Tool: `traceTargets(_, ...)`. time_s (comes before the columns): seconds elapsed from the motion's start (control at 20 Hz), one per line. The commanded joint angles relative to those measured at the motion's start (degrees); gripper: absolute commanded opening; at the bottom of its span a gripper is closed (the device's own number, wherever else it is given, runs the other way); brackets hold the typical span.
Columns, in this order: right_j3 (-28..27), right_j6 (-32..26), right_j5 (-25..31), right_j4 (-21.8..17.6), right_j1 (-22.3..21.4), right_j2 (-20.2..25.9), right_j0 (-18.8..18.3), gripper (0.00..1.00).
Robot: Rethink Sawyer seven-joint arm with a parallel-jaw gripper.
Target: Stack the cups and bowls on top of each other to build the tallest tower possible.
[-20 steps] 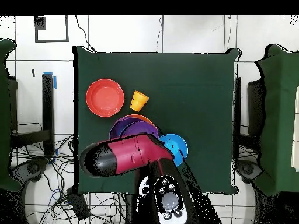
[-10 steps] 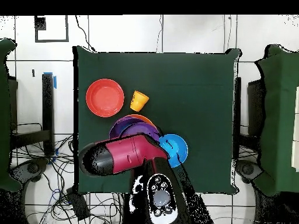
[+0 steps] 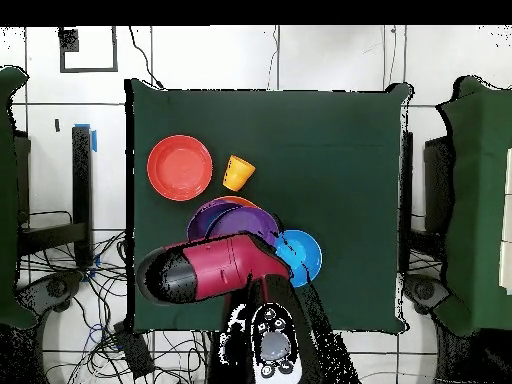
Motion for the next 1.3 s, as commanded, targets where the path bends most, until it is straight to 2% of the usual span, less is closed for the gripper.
traceTargets(0.05,-0.96,10.53,-6.3,-0.02,7.61,-1.62,2.16,0.0)
traceTargets(0.1,-1.06,10.56,-6.3,0.09,7.63,-1.88,2.37,0.0)
traceTargets(0.15,-1.06,10.25,-6.5,0.49,7.65,-2.33,2.65,1.0)
traceTargets(1.3,-2.51,10.47,-7.9,3.19,8.88,-6.19,6.57,1.0)
